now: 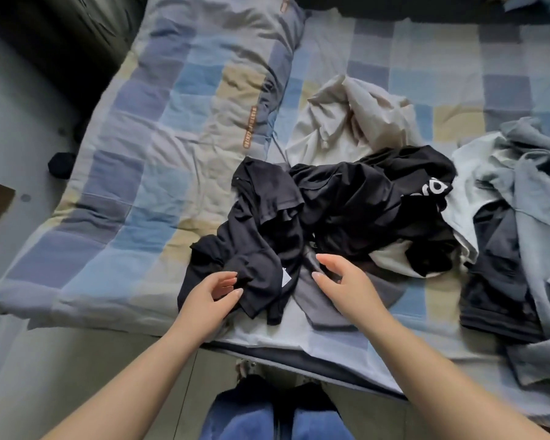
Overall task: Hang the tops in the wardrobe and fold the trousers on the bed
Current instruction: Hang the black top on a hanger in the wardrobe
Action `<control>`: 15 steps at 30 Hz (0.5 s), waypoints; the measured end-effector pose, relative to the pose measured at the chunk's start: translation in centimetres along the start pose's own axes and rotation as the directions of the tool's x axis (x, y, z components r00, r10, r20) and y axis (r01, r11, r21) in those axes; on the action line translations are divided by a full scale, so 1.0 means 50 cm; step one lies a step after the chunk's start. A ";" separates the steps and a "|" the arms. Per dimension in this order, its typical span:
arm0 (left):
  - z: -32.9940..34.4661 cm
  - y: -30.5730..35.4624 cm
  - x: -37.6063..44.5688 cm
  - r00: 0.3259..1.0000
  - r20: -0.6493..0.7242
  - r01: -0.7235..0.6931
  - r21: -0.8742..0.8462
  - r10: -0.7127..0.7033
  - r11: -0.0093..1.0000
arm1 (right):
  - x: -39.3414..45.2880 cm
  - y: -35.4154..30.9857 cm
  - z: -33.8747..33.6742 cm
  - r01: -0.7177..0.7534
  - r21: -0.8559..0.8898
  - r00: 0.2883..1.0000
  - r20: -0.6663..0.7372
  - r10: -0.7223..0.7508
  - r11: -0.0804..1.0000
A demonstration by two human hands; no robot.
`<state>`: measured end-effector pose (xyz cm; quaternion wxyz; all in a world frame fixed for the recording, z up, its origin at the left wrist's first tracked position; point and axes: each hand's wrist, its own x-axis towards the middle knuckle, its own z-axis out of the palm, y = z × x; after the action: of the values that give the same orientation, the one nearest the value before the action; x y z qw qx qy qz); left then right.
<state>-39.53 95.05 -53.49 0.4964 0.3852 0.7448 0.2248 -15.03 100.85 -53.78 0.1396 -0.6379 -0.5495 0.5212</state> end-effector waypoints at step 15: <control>0.083 -0.306 0.266 0.990 -0.076 0.108 -0.161 -0.121 0.981 | 0.287 0.225 0.334 -0.293 0.174 0.950 0.163 0.266 0.940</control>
<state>-43.89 96.24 -73.67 0.5049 0.2914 0.7663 0.2700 -24.54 102.38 -76.54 0.0883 -0.6553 -0.4076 0.6298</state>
